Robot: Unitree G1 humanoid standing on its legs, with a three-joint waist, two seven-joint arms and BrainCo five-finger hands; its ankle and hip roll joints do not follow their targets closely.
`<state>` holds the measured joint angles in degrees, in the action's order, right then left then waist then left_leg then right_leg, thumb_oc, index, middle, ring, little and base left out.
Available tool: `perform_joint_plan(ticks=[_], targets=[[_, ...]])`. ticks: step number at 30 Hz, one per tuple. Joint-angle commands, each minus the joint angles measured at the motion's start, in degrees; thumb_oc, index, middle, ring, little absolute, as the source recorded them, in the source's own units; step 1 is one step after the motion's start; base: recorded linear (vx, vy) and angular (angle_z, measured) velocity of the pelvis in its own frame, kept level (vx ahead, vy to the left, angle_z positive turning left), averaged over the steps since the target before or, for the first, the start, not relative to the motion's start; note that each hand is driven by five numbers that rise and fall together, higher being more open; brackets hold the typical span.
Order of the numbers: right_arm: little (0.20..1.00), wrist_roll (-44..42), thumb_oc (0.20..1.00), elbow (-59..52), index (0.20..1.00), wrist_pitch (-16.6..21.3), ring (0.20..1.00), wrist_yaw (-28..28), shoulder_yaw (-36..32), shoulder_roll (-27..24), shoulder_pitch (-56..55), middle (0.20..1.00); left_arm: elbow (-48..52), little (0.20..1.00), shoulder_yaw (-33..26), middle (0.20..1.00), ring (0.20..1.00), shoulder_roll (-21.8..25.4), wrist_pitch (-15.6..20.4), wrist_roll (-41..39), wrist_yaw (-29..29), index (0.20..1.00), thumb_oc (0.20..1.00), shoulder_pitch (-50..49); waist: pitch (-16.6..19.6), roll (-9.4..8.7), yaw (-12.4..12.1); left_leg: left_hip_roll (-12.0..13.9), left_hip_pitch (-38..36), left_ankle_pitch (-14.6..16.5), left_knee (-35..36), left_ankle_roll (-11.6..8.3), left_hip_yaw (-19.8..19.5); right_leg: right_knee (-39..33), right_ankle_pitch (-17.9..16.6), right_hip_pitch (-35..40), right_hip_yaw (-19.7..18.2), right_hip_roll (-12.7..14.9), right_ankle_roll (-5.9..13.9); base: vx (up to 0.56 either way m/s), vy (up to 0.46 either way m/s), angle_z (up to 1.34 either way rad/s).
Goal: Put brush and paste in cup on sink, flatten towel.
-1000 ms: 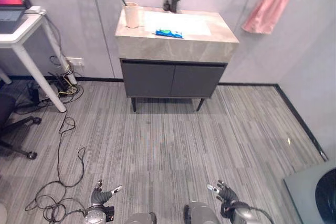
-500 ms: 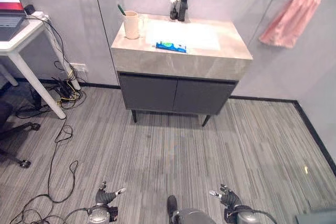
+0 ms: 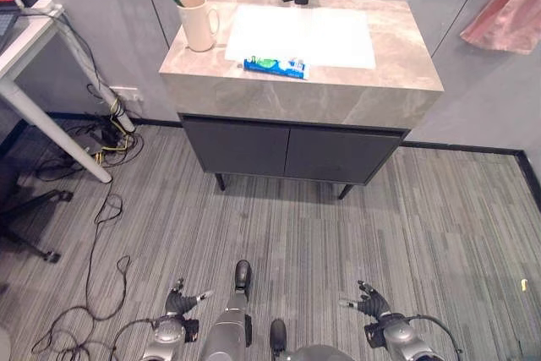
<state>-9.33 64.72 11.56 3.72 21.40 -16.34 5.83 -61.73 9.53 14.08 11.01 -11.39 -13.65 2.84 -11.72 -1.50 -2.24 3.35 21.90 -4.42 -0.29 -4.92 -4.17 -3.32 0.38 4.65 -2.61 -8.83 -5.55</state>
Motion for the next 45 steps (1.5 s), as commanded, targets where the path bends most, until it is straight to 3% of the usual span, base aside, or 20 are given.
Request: perform_joint_plan(ticks=[1, 5, 7, 9, 11, 12, 13, 14, 15, 16, 17, 18, 20, 22, 25, 30, 32, 34, 38, 45], targets=[[1.0, 1.58, 1.0, -2.78, 1.0, 2.25, 1.0, 1.26, -0.72, 0.33, -2.89, 1.0, 2.53, 1.0, 0.36, 1.0, 1.0, 1.86, 2.24, -1.8, -0.88, 1.0, 1.0, 1.18, 2.99, -2.97, -0.43, -4.38, -1.49, -2.49, -8.53, 3.76, -1.25, 9.8, 7.01, -1.91, -1.87, 7.69, 8.98, 0.45, 0.393, -1.23], [1.0, 1.47, 1.0, -3.88, 1.0, 2.1, 1.0, 0.86, -1.45, 0.92, -3.66, 1.0, 6.59, 1.0, 0.63, 1.0, 1.0, 2.65, 2.3, -1.47, -0.29, 1.0, 1.0, -0.62, 3.94, -3.49, -0.75, -6.28, -1.76, 3.16, -15.39, 5.72, 0.74, 13.9, 7.71, -1.66, -2.4, 10.76, 10.77, 0.25, 0.264, -0.64], [1.0, 2.07, 1.0, -5.9, 1.0, 2.01, 1.0, 0.76, -1.12, 1.34, -3.55, 1.0, 10.45, 1.0, 1.93, 1.0, 1.0, 4.4, 1.98, 0.75, 0.29, 1.0, 1.0, -1.68, 4.02, -3.53, -1.19, -7.45, -3.69, 6.89, -17.56, 7.68, 1.29, 22.85, 3.57, -4.57, -3.0, 12.38, 12.55, 0.31, 0.377, -0.38], [1.0, 1.97, 1.0, -6.75, 1.0, 1.72, 1.0, 0.64, -1.37, 1.86, -3.49, 1.0, 12.26, 1.0, 2.63, 1.0, 1.0, 5.22, 1.47, 2.37, 0.5, 1.0, 1.0, -2.31, 3.85, -3.07, -0.94, -8.02, -6.63, 8.31, -16.72, 8.87, 1.23, 29.98, -0.47, -7.0, -1.24, 13.36, 12.26, 0.23, 0.319, -0.23], [1.0, 1.42, 1.0, -8.43, 1.0, 1.53, 1.0, 0.03, -1.23, 2.43, -3.42, 1.0, 14.34, 1.0, 3.04, 1.0, 1.0, 5.96, 1.16, 3.57, 0.62, 1.0, 1.0, -2.9, 2.78, -2.23, -0.29, -8.38, -10.78, 9.2, -15.29, 9.87, 1.3, 35.96, -2.76, -10.57, 2.47, 12.81, 12.25, 0.23, 0.29, 0.16], [1.0, 1.38, 1.0, -10.01, 1.0, 1.72, 1.0, -0.19, -0.8, 2.34, -3.83, 1.0, 15.01, 1.0, 3.36, 1.0, 1.0, 6.15, 0.9, 4.61, 0.79, 1.0, 1.0, -3.13, 2.55, -2.35, 0.54, -9.23, -12.44, 9.72, -14.64, 10.1, 0.02, 36.44, -1.66, -12.15, 0.96, 9.44, 12.37, 0.19, 0.139, 0.04], [1.0, 1.03, 1.0, -10.62, 1.0, 2.0, 1.0, -0.34, -0.71, 2.28, -4.1, 1.0, 14.22, 1.0, 3.81, 1.0, 1.0, 6.08, 0.89, 5.15, 0.89, 1.0, 1.0, -3.03, 2.61, -2.32, 1.09, -9.48, -13.24, 9.39, -13.92, 10.15, -0.98, 35.83, -0.98, -14.51, 0.68, 6.78, 12.26, 0.16, 0.119, 0.15], [1.0, 0.87, 1.0, -11.13, 1.0, 1.92, 1.0, -0.43, -0.73, 2.43, -4.05, 1.0, 13.74, 1.0, 3.84, 1.0, 1.0, 6.23, 0.91, 5.46, 0.69, 1.0, 1.0, -2.99, 2.19, -2.44, 0.65, -9.16, -14.11, 9.55, -13.11, 10.09, -0.08, 33.95, -0.35, -15.82, 5.51, 9.4, 11.75, 0.09, 0.082, 0.48], [1.0, 0.87, 1.0, -11.14, 1.0, 1.91, 1.0, -0.43, -0.73, 2.43, -4.05, 1.0, 13.73, 1.0, 3.84, 1.0, 1.0, 6.23, 0.92, 5.46, 0.69, 1.0, 1.0, -2.98, 2.05, -2.49, 0.82, -9.25, -14.28, 9.57, -13.09, 10.08, -0.26, 34.03, -0.2, -15.63, 5.69, 9.51, 11.74, 0.15, 0.035, 0.5], [1.0, 0.63, 1.0, -11.84, 1.0, 2.04, 1.0, -0.86, -0.36, 2.52, -3.84, 1.0, 12.57, 1.0, 3.79, 1.0, 1.0, 5.9, 1.23, 6.27, 0.36, 1.0, 1.0, -2.77, 1.84, -2.44, 0.58, -7.91, -15.99, 9.95, -11.7, 9.39, 0.37, 28.05, 0.82, -16.0, 10.92, 12.9, 11.29, 0.12, -0.01, 0.41], [1.0, 0.63, 1.0, -11.84, 1.0, 2.05, 1.0, -0.87, -0.35, 2.5, -3.84, 1.0, 12.54, 1.0, 3.79, 1.0, 1.0, 5.88, 1.25, 6.27, 0.36, 1.0, 1.0, -2.76, 1.73, -2.41, 0.6, -7.88, -16.13, 10.0, -11.69, 9.37, 0.33, 28.02, 0.86, -15.83, 10.97, 12.88, 11.27, 0.27, -0.052, -0.03], [1.0, 0.22, 1.0, -12.08, 1.0, 2.32, 1.0, -1.1, -0.02, 2.11, -3.64, 1.0, 11.4, 1.0, 4.45, 1.0, 1.0, 5.44, 1.56, 6.76, 0.53, 1.0, 1.0, -2.37, 1.23, -2.57, 1.74, -8.22, -17.88, 10.94, -11.5, 9.12, -1.4, 21.67, -0.45, -18.04, 6.06, 11.45, 11.93, 0.21, -0.072, 0.11], [1.0, 0.67, 1.0, -12.0, 1.0, 2.36, 1.0, -0.93, 0.1, 1.68, -2.43, 1.0, 11.2, 1.0, 4.61, 1.0, 1.0, 4.99, 2.05, 6.52, 0.19, 1.0, 1.0, -1.93, 0.44, -2.62, 1.96, -7.18, -19.03, 11.78, -11.09, 8.31, -1.36, 15.34, -5.16, -19.83, 6.0, 15.08, 13.46, 0.23, -0.14, 0.11], [1.0, 1.03, 1.0, -12.18, 1.0, 2.19, 1.0, -1.04, 0.06, 1.32, -2.1, 1.0, 11.63, 1.0, 4.56, 1.0, 1.0, 4.81, 2.16, 5.92, -0.04, 1.0, 1.0, -1.78, 0.12, -2.7, 2.18, -6.47, -20.62, 12.19, -9.88, 7.63, -2.43, 13.93, -7.61, -20.76, 4.97, 15.84, 14.3, 0.19, -0.188, -0.24], [1.0, 1.04, 1.0, -11.91, 1.0, 1.98, 1.0, -1.23, 0.68, 0.99, -2.39, 1.0, 11.79, 1.0, 4.97, 1.0, 1.0, 5.1, 2.02, 6.46, -0.5, 1.0, 1.0, -1.24, 1.34, -4.24, 2.25, -6.15, -20.43, 12.97, -9.87, 6.56, -3.93, 12.18, -5.04, -17.96, 2.85, 13.1, 13.19, 0.18, -0.255, 0.59], [1.0, 1.45, 1.0, -12.03, 1.0, 1.81, 1.0, -1.47, 1.33, -0.24, -2.78, 1.0, 11.23, 1.0, 4.53, 1.0, 1.0, 4.68, 2.2, 4.6, -0.75, 1.0, 1.0, -0.52, 2.77, -4.64, 2.75, -3.52, -20.3, 12.64, -11.61, 4.25, -6.17, 11.07, -2.49, -14.84, 5.09, 10.32, 11.21, 0.14, -0.243, 0.34], [1.0, 1.25, 1.0, -11.12, 1.0, 1.89, 1.0, 0.01, 0.46, -1.34, -2.46, 1.0, 10.87, 1.0, 5.67, 1.0, 1.0, 4.03, 2.19, 4.47, -0.99, 1.0, 1.0, 0.96, 2.11, -4.64, 3.27, -2.76, -15.21, 10.46, -21.94, 2.91, -5.56, 9.98, -1.53, -12.78, 6.82, 9.99, 9.64, 0.13, -0.289, 0.4], [1.0, 0.88, 1.0, -9.86, 1.0, 1.95, 1.0, 0.47, 0.03, -1.51, -1.92, 1.0, 11.03, 1.0, 6.05, 1.0, 1.0, 3.69, 2.19, 4.36, -1.02, 1.0, 1.0, 1.46, 1.65, -4.45, 3.06, -3.6, -13.66, 9.87, -24.97, 2.88, -5.77, 9.71, -1.45, -12.36, 7.01, 10.0, 9.22, 0.06, -0.116, 0.23], [1.0, 1.0, 1.0, -7.43, 1.0, 2.08, 1.0, 1.35, -0.53, -1.86, -1.23, 1.0, 12.57, 1.0, 7.62, 1.0, 1.0, 2.96, 2.51, 4.66, -0.42, 1.0, 1.0, 0.87, 2.06, -2.52, 2.19, -6.21, -11.61, 9.02, -12.68, 4.07, -2.34, 8.16, -0.99, -10.94, 7.17, 10.22, 9.74, 0.1, 0.019, 0.02], [1.0, 2.19, 1.0, -6.78, 1.0, 3.52, 1.0, 2.23, 0.17, -0.55, -1.07, 1.0, 15.2, 1.0, 8.85, 1.0, 1.0, 3.98, 3.75, 7.83, -1.47, 1.0, 1.0, -2.2, 3.55, -1.18, 1.36, -7.13, -15.91, 9.06, -8.23, 5.3, -3.46, 8.28, -1.02, -10.76, 4.33, 10.78, 10.68, 0.09, 0.123, -0.41]])
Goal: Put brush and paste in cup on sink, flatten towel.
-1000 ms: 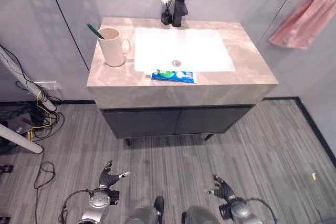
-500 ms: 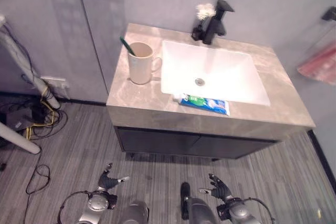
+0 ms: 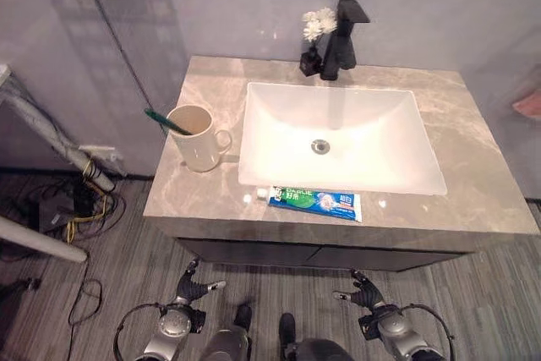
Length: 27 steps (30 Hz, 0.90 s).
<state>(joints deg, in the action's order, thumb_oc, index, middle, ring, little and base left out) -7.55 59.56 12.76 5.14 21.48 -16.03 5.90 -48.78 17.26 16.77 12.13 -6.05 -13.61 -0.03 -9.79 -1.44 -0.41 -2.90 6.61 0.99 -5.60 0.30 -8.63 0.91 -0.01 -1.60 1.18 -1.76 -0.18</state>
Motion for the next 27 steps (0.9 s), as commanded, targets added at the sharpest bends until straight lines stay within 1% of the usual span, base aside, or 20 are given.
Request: perform_joint_plan(ticks=[1, 3, 4, 5, 6, 7, 8, 9, 10, 12, 13, 14, 16, 18, 19, 20, 24, 25, 26, 27], targets=[[1.0, 0.72, 1.0, -2.41, 1.0, 2.4, 1.0, 0.79, 0.55, -0.73, -1.21, 1.0, 2.38, 1.0, 1.23, 1.0, 1.0, 1.56, 2.85, 2.93, -1.63, 1.0, 1.0, 0.45, 1.62, -1.1, -0.39, -0.91, -1.03, 3.76, -2.58, 0.38, 1.34, 4.46, -0.59, -4.71, 0.12, 3.79, 5.53, 0.04, 0.164, -0.12], [1.0, 1.8, 1.0, -3.48, 1.0, 2.28, 1.0, 0.78, 1.57, -0.55, -1.04, 1.0, 2.56, 1.0, 1.33, 1.0, 1.0, 1.89, 2.76, 3.69, -2.03, 1.0, 1.0, 0.23, 1.37, -1.11, -0.43, -1.25, -1.68, 4.24, -2.62, 1.11, 1.64, 5.85, -0.75, -5.37, -0.9, 3.77, 6.04, 0.03, 0.166, -0.19], [1.0, 2.85, 1.0, -4.44, 1.0, 2.15, 1.0, 0.54, 2.44, -0.75, -0.97, 1.0, 2.49, 1.0, 1.62, 1.0, 1.0, 2.63, 2.68, 4.87, -2.03, 1.0, 1.0, 0.29, 1.17, -1.38, -0.09, -1.83, -2.0, 4.84, -3.54, 1.79, 1.1, 7.53, -0.69, -5.71, -3.26, 2.82, 6.41, 0.03, 0.123, -0.29], [1.0, 2.86, 1.0, -4.46, 1.0, 2.14, 1.0, 0.55, 2.45, -0.75, -0.98, 1.0, 2.5, 1.0, 1.62, 1.0, 1.0, 2.64, 2.67, 4.88, -2.03, 1.0, 1.0, 0.28, 1.15, -1.38, -0.13, -1.82, -1.99, 4.91, -3.62, 1.8, 1.15, 7.61, -0.64, -5.72, -3.3, 2.81, 6.41, 0.02, 0.105, -0.21], [1.0, 3.3, 1.0, -6.27, 1.0, 1.89, 1.0, 0.35, 2.76, -0.87, -0.86, 1.0, 3.55, 1.0, 1.29, 1.0, 1.0, 3.75, 2.5, 5.73, -1.85, 1.0, 1.0, -0.1, 0.93, -1.43, 0.12, -2.02, -1.8, 5.5, -4.89, 2.31, 0.68, 10.47, 0.17, -6.45, -5.13, 1.62, 6.53, 0.0, 0.029, -0.14], [1.0, 3.3, 1.0, -6.29, 1.0, 1.87, 1.0, 0.34, 2.76, -0.87, -0.87, 1.0, 3.58, 1.0, 1.28, 1.0, 1.0, 3.76, 2.48, 5.73, -1.84, 1.0, 1.0, -0.12, 0.95, -1.44, 0.09, -2.03, -1.74, 5.56, -4.98, 2.32, 0.73, 10.6, 0.24, -6.53, -5.17, 1.61, 6.53, -0.01, 0.026, -0.06], [1.0, 3.44, 1.0, -7.07, 1.0, 1.65, 1.0, 0.09, 2.83, -0.95, -0.56, 1.0, 4.54, 1.0, 1.19, 1.0, 1.0, 4.63, 2.46, 6.35, -1.67, 1.0, 1.0, -0.36, 0.76, -1.39, -0.05, -1.93, -1.67, 5.82, -5.37, 2.37, 0.86, 11.04, 0.53, -6.66, -4.85, 2.02, 6.49, -0.03, -0.027, -0.05], [1.0, 3.61, 1.0, -7.44, 1.0, 1.44, 1.0, -0.08, 2.86, -0.93, -0.27, 1.0, 5.18, 1.0, 0.76, 1.0, 1.0, 5.14, 2.45, 6.64, -1.77, 1.0, 1.0, -0.75, 0.69, -1.33, -0.48, -1.48, -1.69, 5.88, -5.35, 2.19, 1.45, 10.22, 0.21, -6.56, -2.98, 3.5, 6.57, -0.07, -0.087, -0.02], [1.0, 3.95, 1.0, -7.74, 1.0, 1.28, 1.0, -0.37, 3.02, -0.94, 0.49, 1.0, 6.47, 1.0, 0.42, 1.0, 1.0, 5.67, 2.48, 7.08, -2.04, 1.0, 1.0, -1.13, 0.47, -0.98, -1.38, -0.18, -1.46, 5.87, -5.3, 1.75, 2.39, 9.12, -0.65, -6.52, 0.2, 6.24, 6.73, -0.07, -0.146, -0.06], [1.0, 4.23, 1.0, -7.88, 1.0, 0.83, 1.0, -1.5, 3.21, -1.47, 0.97, 1.0, 9.67, 1.0, 0.09, 1.0, 1.0, 7.03, 2.46, 7.83, -1.93, 1.0, 1.0, -1.81, 0.3, -1.21, -1.94, 0.8, -1.03, 6.38, -6.37, 1.01, 2.0, 7.6, -1.41, -5.77, 0.21, 7.78, 7.14, -0.01, -0.178, -0.37], [1.0, 4.24, 1.0, -7.81, 1.0, 0.88, 1.0, -1.76, 3.13, -1.88, 0.77, 1.0, 11.25, 1.0, -0.06, 1.0, 1.0, 7.84, 2.48, 8.64, -1.54, 1.0, 1.0, -2.74, 0.45, -1.68, -2.1, 0.87, -0.9, 6.69, -6.92, 0.68, 2.05, 5.73, -1.46, -4.81, 0.34, 7.95, 7.2, 0.04, -0.25, -0.31], [1.0, 4.46, 1.0, -7.23, 1.0, 0.85, 1.0, -2.16, 3.38, -2.78, 1.02, 1.0, 15.0, 1.0, -0.44, 1.0, 1.0, 9.49, 2.5, 10.02, -0.99, 1.0, 1.0, -4.08, 0.74, -2.04, -2.49, 1.91, -0.44, 5.83, -7.08, -0.48, 1.9, 4.08, -1.19, -4.15, 1.49, 7.21, 6.88, 0.04, -0.266, -0.08], [1.0, 4.62, 1.0, -6.79, 1.0, 1.0, 1.0, -2.47, 3.14, -3.6, 0.8, 1.0, 17.67, 1.0, -0.7, 1.0, 1.0, 10.26, 2.33, 10.34, -0.29, 1.0, 1.0, -5.1, 0.97, -2.07, -2.33, 2.37, -0.6, 5.24, -6.52, -1.04, 1.18, 3.31, -0.92, -3.67, 1.43, 6.36, 6.45, 0.02, -0.174, 0.17], [1.0, 3.81, 1.0, -5.49, 1.0, 1.1, 1.0, -2.82, 1.52, -4.88, 0.54, 1.0, 22.14, 1.0, -0.74, 1.0, 1.0, 11.8, 2.44, 12.17, 0.19, 1.0, 1.0, -6.73, 1.4, -1.89, -2.09, 3.51, -1.31, 3.82, -3.97, -1.84, 0.55, 1.59, -0.77, -2.51, 3.04, 5.68, 6.0, 0.03, -0.177, 0.51], [1.0, 2.99, 1.0, -3.76, 1.0, 1.19, 1.0, -2.8, 0.12, -5.78, 0.62, 1.0, 27.98, 1.0, 0.76, 1.0, 1.0, 14.91, 2.36, 15.86, 2.67, 1.0, 1.0, -7.49, 1.69, -1.5, -1.78, 4.37, -1.67, 2.74, -1.57, -2.42, 0.06, 0.62, -0.57, -1.94, 3.77, 5.32, 5.85, 0.02, -0.168, 0.4], [1.0, 2.98, 1.0, -3.73, 1.0, 1.22, 1.0, -2.81, 0.13, -5.76, 0.63, 1.0, 28.14, 1.0, 0.7, 1.0, 1.0, 14.98, 2.26, 15.83, 2.75, 1.0, 1.0, -7.58, 1.7, -1.52, -1.76, 4.39, -1.75, 2.66, -1.43, -2.44, 0.04, 0.59, -0.58, -1.91, 3.79, 5.31, 5.84, 0.01, -0.114, 0.21], [1.0, 1.39, 1.0, -0.97, 1.0, 0.84, 1.0, -3.61, -2.2, -6.98, 0.79, 1.0, 41.57, 1.0, 0.24, 1.0, 1.0, 21.89, 0.19, 15.74, 12.36, 1.0, 1.0, -10.0, 2.14, -0.09, -1.35, 5.64, -2.71, 0.31, 3.08, -3.02, 0.18, -0.39, -0.63, -1.77, 4.52, 5.02, 5.82, 0.0, -0.025, 0.13], [1.0, 1.4, 1.0, -0.93, 1.0, 0.87, 1.0, -3.63, -2.19, -6.89, 0.78, 1.0, 42.09, 1.0, -0.02, 1.0, 1.0, 22.11, -0.08, 15.6, 12.65, 1.0, 1.0, -10.31, 2.18, -0.16, -1.35, 5.68, -2.82, 0.2, 3.31, -3.04, 0.18, -0.45, -0.66, -1.74, 4.53, 4.99, 5.8, 0.0, 0.0, 0.0], [1.0, 0.85, 1.0, 0.48, 1.0, 0.27, 1.0, -3.97, -3.68, -7.31, 0.89, 1.0, 51.59, 1.0, -3.56, 1.0, 1.0, 27.45, -2.66, 18.54, 15.99, 1.0, 1.0, -12.45, 2.6, 0.74, -1.5, 5.86, -2.87, -0.99, 4.9, -3.11, 0.0, -0.91, -1.28, -1.98, 5.0, 5.17, 5.86, 0.0, 0.0, 0.0], [1.0, 0.58, 1.0, 1.95, 1.0, -0.13, 1.0, -4.02, -4.47, -7.05, 1.0, 1.0, 58.09, 1.0, -6.61, 1.0, 1.0, 30.49, -4.27, 20.86, 18.13, 1.0, 1.0, -13.24, 2.81, 1.05, -1.69, 6.02, -3.05, -1.23, 5.58, -3.16, -0.04, -1.13, -1.35, -1.94, 5.21, 5.19, 5.9, 0.0, 0.0, 0.0]])
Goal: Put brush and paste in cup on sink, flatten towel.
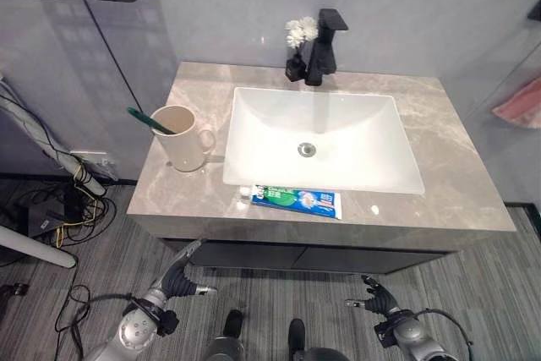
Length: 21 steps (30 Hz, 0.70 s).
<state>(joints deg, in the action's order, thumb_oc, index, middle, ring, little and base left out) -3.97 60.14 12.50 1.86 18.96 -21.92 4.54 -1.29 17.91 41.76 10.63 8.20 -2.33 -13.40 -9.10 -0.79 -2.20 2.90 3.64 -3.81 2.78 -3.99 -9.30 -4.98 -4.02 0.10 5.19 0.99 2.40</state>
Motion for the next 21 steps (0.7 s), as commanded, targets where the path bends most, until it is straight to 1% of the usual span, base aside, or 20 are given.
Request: perform_joint_plan(ticks=[1, 2, 3, 4, 5, 6, 7, 8, 10, 12, 13, 14, 16, 17, 18, 19, 21], targets=[[1.0, -2.58, 1.0, 5.27, 1.0, -1.28, 1.0, -1.7, -2.62, 0.32, 2.57, 1.0, 20.49, 1.0, -13.65, 1.0, 1.0, 5.79, -6.21, -0.39, 14.99, 1.0, 1.0, -4.39, 2.54, 1.05, -0.62, 0.27, -0.57, 3.1, -1.65, 1.23, -0.03, 4.37, 2.56, -3.2, 1.49, 2.48, 3.22, 0.05, 0.002, 0.06], [1.0, -2.57, 1.0, 5.33, 1.0, -1.26, 1.0, -1.7, -2.47, 0.41, 2.59, 1.0, 20.93, 1.0, -14.09, 1.0, 1.0, 5.83, -6.46, -0.53, 15.22, 1.0, 1.0, -4.86, 2.65, 1.07, -0.49, 0.44, -0.94, 3.52, -1.42, 1.22, -0.05, 4.26, 2.94, -2.89, 1.48, 2.34, 3.24, 0.05, 0.007, 0.09], [1.0, -1.77, 1.0, 5.81, 1.0, -1.29, 1.0, -1.17, -2.46, 0.82, 2.68, 1.0, 24.35, 1.0, -15.75, 1.0, 1.0, 6.61, -6.91, -2.55, 17.76, 1.0, 1.0, -6.08, 2.87, 1.32, -0.51, 0.48, -1.19, 3.42, -1.05, 1.23, -0.11, 4.17, 2.91, -2.74, 1.5, 2.29, 3.23, 0.06, 0.02, 0.16], [1.0, -0.15, 1.0, 7.17, 1.0, -1.75, 1.0, -0.85, -1.93, 1.43, 2.77, 1.0, 29.44, 1.0, -15.55, 1.0, 1.0, 8.24, -7.92, -10.79, 22.27, 1.0, 1.0, -5.45, 3.44, 1.77, -0.22, 0.6, -2.07, 3.34, -0.16, 1.35, 0.06, 3.95, 2.75, -2.31, 1.34, 2.28, 3.3, 0.04, 0.036, 0.12], [1.0, 0.08, 1.0, 7.85, 1.0, -1.85, 1.0, -0.83, -1.62, 1.85, 2.77, 1.0, 32.14, 1.0, -15.21, 1.0, 1.0, 9.87, -8.51, -15.4, 22.98, 1.0, 1.0, -3.34, 3.61, 1.87, -0.06, 0.66, -2.68, 3.18, 0.53, 1.35, 0.19, 3.74, 2.65, -1.92, 1.31, 2.27, 3.31, 0.06, 0.038, 0.1], [1.0, 0.67, 1.0, 7.86, 1.0, -1.96, 1.0, -0.31, -0.62, 2.15, 2.86, 1.0, 35.48, 1.0, -14.72, 1.0, 1.0, 13.43, -9.05, -20.37, 22.93, 1.0, 1.0, 0.48, 4.09, 1.99, 0.24, 0.68, -3.24, 2.87, 1.42, 1.38, 0.01, 3.57, 2.46, -1.7, 1.31, 2.32, 3.31, 0.03, 0.02, 0.01], [1.0, 0.68, 1.0, 7.86, 1.0, -1.97, 1.0, -0.3, -0.71, 2.19, 2.87, 1.0, 35.54, 1.0, -14.68, 1.0, 1.0, 13.53, -9.14, -20.46, 22.91, 1.0, 1.0, 0.57, 4.03, 1.95, 0.17, 0.69, -3.31, 2.84, 1.48, 1.38, 0.0, 3.55, 2.46, -1.65, 1.32, 2.31, 3.31, 0.02, 0.016, 0.03], [1.0, 0.88, 1.0, 7.85, 1.0, -1.83, 1.0, -0.15, -0.27, 2.35, 2.61, 1.0, 37.65, 1.0, -14.52, 1.0, 1.0, 15.52, -8.62, -23.93, 22.21, 1.0, 1.0, 3.13, 4.21, 2.01, 0.34, 0.64, -3.41, 2.75, 1.8, 1.34, -0.09, 3.51, 2.31, -1.7, 1.4, 2.37, 3.34, 0.01, 0.011, 0.07], [1.0, 0.63, 1.0, 7.51, 1.0, -1.7, 1.0, 0.37, 0.08, 2.65, 2.03, 1.0, 40.11, 1.0, -14.48, 1.0, 1.0, 17.82, -6.9, -28.34, 19.96, 1.0, 1.0, 6.39, 4.4, 1.98, 0.64, 0.59, -3.39, 2.51, 2.22, 1.25, -0.22, 3.46, 2.02, -1.83, 1.44, 2.54, 3.42, 0.0, 0.017, 0.06], [1.0, 0.33, 1.0, 7.02, 1.0, -1.44, 1.0, 0.74, 0.05, 2.78, 1.33, 1.0, 39.76, 1.0, -13.21, 1.0, 1.0, 18.26, -5.35, -30.02, 17.85, 1.0, 1.0, 8.4, 4.32, 1.89, 0.81, 0.52, -3.21, 2.58, 2.22, 1.21, -0.01, 3.55, 1.79, -2.15, 1.28, 2.63, 3.5, 0.0, 0.018, -0.02], [1.0, -0.18, 1.0, 6.33, 1.0, -1.06, 1.0, 1.23, 0.06, 2.71, 0.45, 1.0, 38.49, 1.0, -12.52, 1.0, 1.0, 18.92, -3.32, -25.34, 14.64, 1.0, 1.0, 12.32, 4.19, 1.79, 1.33, 0.37, -2.81, 2.7, 2.22, 1.2, 0.26, 3.32, 1.5, -2.6, 0.94, 2.68, 3.62, -0.01, 0.045, -0.05], [1.0, -0.25, 1.0, 6.08, 1.0, -0.98, 1.0, 1.24, 0.01, 2.59, 0.18, 1.0, 37.38, 1.0, -11.19, 1.0, 1.0, 18.76, -3.59, -24.07, 14.69, 1.0, 1.0, 13.73, 4.09, 1.76, 1.59, 0.28, -2.58, 2.79, 2.22, 1.24, 0.33, 3.11, 1.38, -2.85, 0.73, 2.7, 3.73, -0.01, 0.059, -0.07], [1.0, -0.37, 1.0, 5.2, 1.0, -0.7, 1.0, 1.22, -0.16, 2.29, -0.77, 1.0, 33.39, 1.0, -7.62, 1.0, 1.0, 16.13, -3.39, -21.45, 14.3, 1.0, 1.0, 16.96, 4.05, 1.8, 2.01, 0.1, -1.96, 2.91, 2.22, 1.29, 1.03, 2.34, 0.82, -3.41, 0.01, 2.79, 3.98, 0.0, 0.047, -0.24], [1.0, -0.36, 1.0, 4.67, 1.0, -0.68, 1.0, 1.21, -0.07, 2.2, -0.98, 1.0, 31.56, 1.0, -6.84, 1.0, 1.0, 15.0, -3.28, -19.86, 14.08, 1.0, 1.0, 17.62, 3.97, 1.81, 2.24, 0.06, -1.74, 2.96, 2.22, 1.34, 1.28, 2.09, 0.65, -3.66, -0.3, 2.85, 4.02, -0.01, 0.043, -0.26], [1.0, -0.3, 1.0, 3.85, 1.0, -0.69, 1.0, 1.18, 0.04, 2.14, -1.19, 1.0, 27.75, 1.0, -5.1, 1.0, 1.0, 13.09, -2.87, -16.69, 13.24, 1.0, 1.0, 18.81, 3.83, 1.71, 2.64, -0.04, -1.36, 3.01, 2.22, 1.4, 1.64, 1.7, 0.3, -4.08, -0.76, 2.93, 4.15, -0.04, 0.059, -0.1], [1.0, 0.01, 1.0, 2.87, 1.0, -0.56, 1.0, 1.07, 0.3, 1.89, -1.43, 1.0, 23.31, 1.0, -3.15, 1.0, 1.0, 9.28, -2.62, -13.9, 12.46, 1.0, 1.0, 19.78, 3.6, 1.58, 3.26, -0.19, -0.6, 3.01, 2.22, 1.45, 2.22, 1.02, -0.21, -4.89, -1.38, 3.05, 4.28, -0.05, 0.054, -0.11], [1.0, 0.26, 1.0, 2.15, 1.0, -0.39, 1.0, 0.86, 0.32, 1.43, -1.99, 1.0, 18.79, 1.0, -1.99, 1.0, 1.0, 6.56, -1.99, -9.83, 10.87, 1.0, 1.0, 20.9, 3.72, 1.69, 3.51, -0.34, 0.25, 3.01, 2.22, 1.52, 2.75, 0.4, -0.65, -5.64, -2.06, 3.12, 4.37, -0.03, 0.049, -0.26]])
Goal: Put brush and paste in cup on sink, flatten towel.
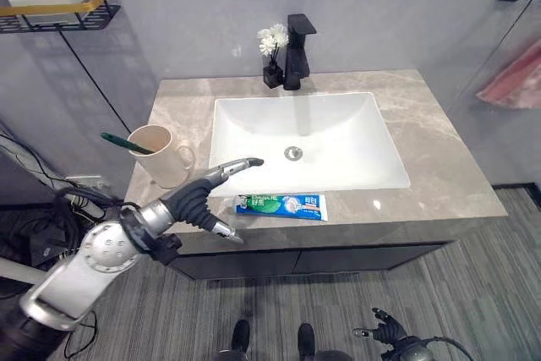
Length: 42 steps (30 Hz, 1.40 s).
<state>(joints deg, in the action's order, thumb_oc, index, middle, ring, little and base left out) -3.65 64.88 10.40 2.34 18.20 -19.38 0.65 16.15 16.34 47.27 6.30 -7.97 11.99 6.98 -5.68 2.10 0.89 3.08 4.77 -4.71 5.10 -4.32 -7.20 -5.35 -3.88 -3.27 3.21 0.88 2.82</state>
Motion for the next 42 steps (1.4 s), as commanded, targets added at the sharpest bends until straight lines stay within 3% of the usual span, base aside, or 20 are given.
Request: perform_joint_plan(ticks=[1, 9, 24, 25, 26, 27, 28, 42], targets=[[1.0, 0.03, 1.0, -3.03, 1.0, 1.77, 1.0, 0.26, 1.12, -1.29, 1.84, 1.0, -0.83, 1.0, 0.14, 1.0, 1.0, 0.06, 2.46, 8.81, -4.15, 1.0, 1.0, 0.87, 0.08, -1.18, 0.61, -0.6, -0.37, 3.88, -0.1, 1.87, 0.95, 0.53, -1.05, -2.81, -0.46, 3.28, 4.08, -0.01, 0.034, -0.38], [1.0, 0.46, 1.0, -5.82, 1.0, 1.59, 1.0, -0.58, 0.89, -3.49, 0.8, 1.0, -9.19, 1.0, 0.29, 1.0, 1.0, -7.32, 1.03, 9.33, -6.66, 1.0, 1.0, 3.12, 0.04, -0.88, 1.11, -1.37, 2.92, 3.34, -0.1, 2.28, 3.0, 0.35, -2.19, -6.93, -2.6, 3.76, 4.62, -0.03, 0.041, -0.16], [1.0, 0.21, 1.0, -6.13, 1.0, 1.91, 1.0, -0.75, 1.03, -3.29, 0.56, 1.0, -11.3, 1.0, 0.72, 1.0, 1.0, -7.15, 1.01, 13.92, -6.83, 1.0, 1.0, 1.76, -0.15, -1.15, 1.42, -1.01, 3.14, 3.39, -0.1, 2.13, 3.18, 0.35, -1.83, -7.16, -3.21, 3.56, 4.53, 0.0, 0.004, -0.03], [1.0, 0.21, 1.0, -6.13, 1.0, 1.91, 1.0, -0.75, 1.03, -3.29, 0.56, 1.0, -11.31, 0.846, 0.73, 0.846, 0.846, -7.15, 1.02, 13.93, -6.83, 0.846, 0.846, 1.77, -0.15, -1.15, 1.42, -1.01, 3.14, 3.39, -0.1, 2.13, 3.18, 0.35, -1.83, -7.15, -3.21, 3.56, 4.53, 0.0, 0.0, 0.0], [1.0, 0.19, 1.0, -6.19, 1.0, 1.89, 1.0, -0.72, 1.06, -3.31, 0.64, 1.0, -11.36, 0.423, 0.92, 0.423, 0.423, -6.88, 0.97, 14.44, -6.58, 0.423, 0.423, 1.63, -0.18, -1.18, 1.41, -0.99, 3.1, 3.42, -0.1, 2.12, 3.16, 0.35, -1.8, -7.13, -3.2, 3.53, 4.53, 0.0, 0.0, 0.0], [1.0, 0.19, 1.0, -6.06, 1.0, 1.94, 1.0, -0.72, 1.08, -3.27, 0.67, 1.0, -11.37, 0.244, 1.07, 0.244, 0.244, -6.76, 1.03, 14.74, -6.51, 0.244, 0.244, 1.53, -0.2, -1.18, 1.39, -0.97, 3.08, 3.41, -0.1, 2.11, 3.11, 0.35, -1.77, -7.1, -3.13, 3.54, 4.52, 0.0, 0.0, 0.0], [1.0, 0.01, 1.0, -5.93, 1.0, 1.9, 1.0, -0.7, 0.98, -3.15, 0.91, 1.0, -11.98, 0.2, 0.97, 0.2, 0.2, -6.57, 0.92, 16.14, -7.17, 0.2, 0.2, 1.22, -0.2, -1.16, 1.29, -0.86, 3.03, 3.42, -0.1, 2.09, 3.02, 0.35, -1.68, -7.0, -3.02, 3.55, 4.48, 0.0, 0.0, 0.0], [1.0, -1.18, 1.0, -2.29, 1.0, 2.26, 1.0, 0.27, -0.33, -2.35, 1.27, 1.0, -14.65, 0.2, 3.5, 0.2, 0.2, -6.01, 3.32, 23.28, -9.94, 0.2, 0.2, 1.55, 0.37, -1.23, 1.33, -0.22, 1.45, 4.06, -0.1, 1.76, 3.4, 0.35, -0.66, -5.46, -3.27, 3.19, 4.48, 0.0, -0.002, 0.0]])
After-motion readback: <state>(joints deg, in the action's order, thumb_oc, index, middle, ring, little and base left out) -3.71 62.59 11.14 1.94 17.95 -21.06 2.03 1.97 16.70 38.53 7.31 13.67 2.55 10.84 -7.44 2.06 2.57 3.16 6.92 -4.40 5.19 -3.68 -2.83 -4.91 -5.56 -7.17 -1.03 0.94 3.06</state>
